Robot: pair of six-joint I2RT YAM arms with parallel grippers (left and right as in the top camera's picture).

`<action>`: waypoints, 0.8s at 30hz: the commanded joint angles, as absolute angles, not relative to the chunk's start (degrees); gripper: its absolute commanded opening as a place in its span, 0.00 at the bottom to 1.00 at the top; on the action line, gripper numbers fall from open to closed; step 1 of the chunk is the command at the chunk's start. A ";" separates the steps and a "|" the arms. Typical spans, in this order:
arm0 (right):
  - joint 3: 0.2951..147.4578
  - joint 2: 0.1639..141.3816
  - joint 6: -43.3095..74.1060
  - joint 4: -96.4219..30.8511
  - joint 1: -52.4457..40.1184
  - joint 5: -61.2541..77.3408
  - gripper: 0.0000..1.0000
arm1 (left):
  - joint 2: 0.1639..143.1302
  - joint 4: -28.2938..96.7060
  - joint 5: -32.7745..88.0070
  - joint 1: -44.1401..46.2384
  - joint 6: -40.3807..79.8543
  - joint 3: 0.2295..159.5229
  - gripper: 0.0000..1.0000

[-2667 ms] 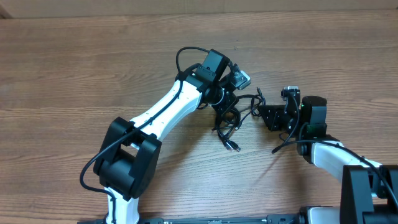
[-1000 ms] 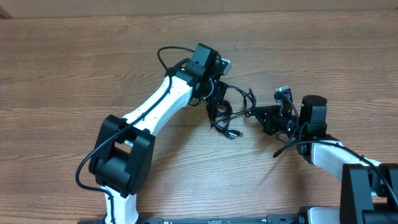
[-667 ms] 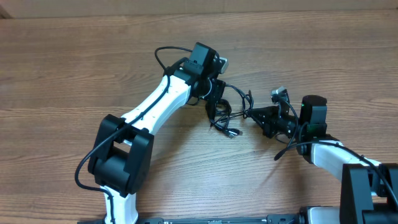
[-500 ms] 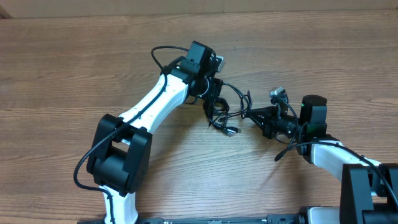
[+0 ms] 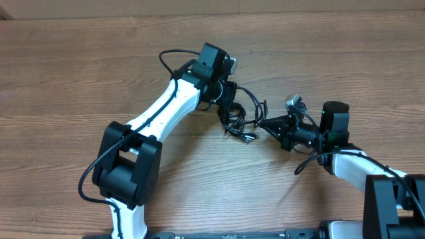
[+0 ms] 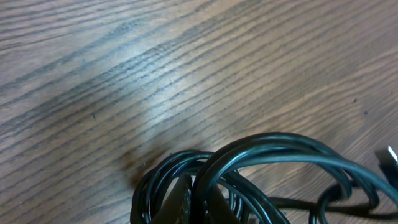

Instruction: Untangle cables

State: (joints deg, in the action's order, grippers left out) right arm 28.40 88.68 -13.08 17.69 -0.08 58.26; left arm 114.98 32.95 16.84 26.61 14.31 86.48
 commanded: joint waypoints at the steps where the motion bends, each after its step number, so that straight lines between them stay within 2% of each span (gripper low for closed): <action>1: 29.32 89.12 -16.75 17.50 -0.32 64.29 0.04 | 114.41 31.59 14.44 24.47 19.09 86.41 0.04; 17: 29.32 89.12 -17.21 23.62 -0.32 70.67 0.04 | 114.41 35.18 14.61 24.40 19.29 86.41 0.04; 24: 29.32 89.12 -14.13 24.34 -0.21 64.20 0.04 | 114.41 37.06 14.68 24.38 18.85 86.41 0.04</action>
State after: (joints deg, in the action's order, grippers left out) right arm 28.45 88.68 -16.23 24.01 -0.10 66.87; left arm 115.00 37.12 15.75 25.06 18.09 86.48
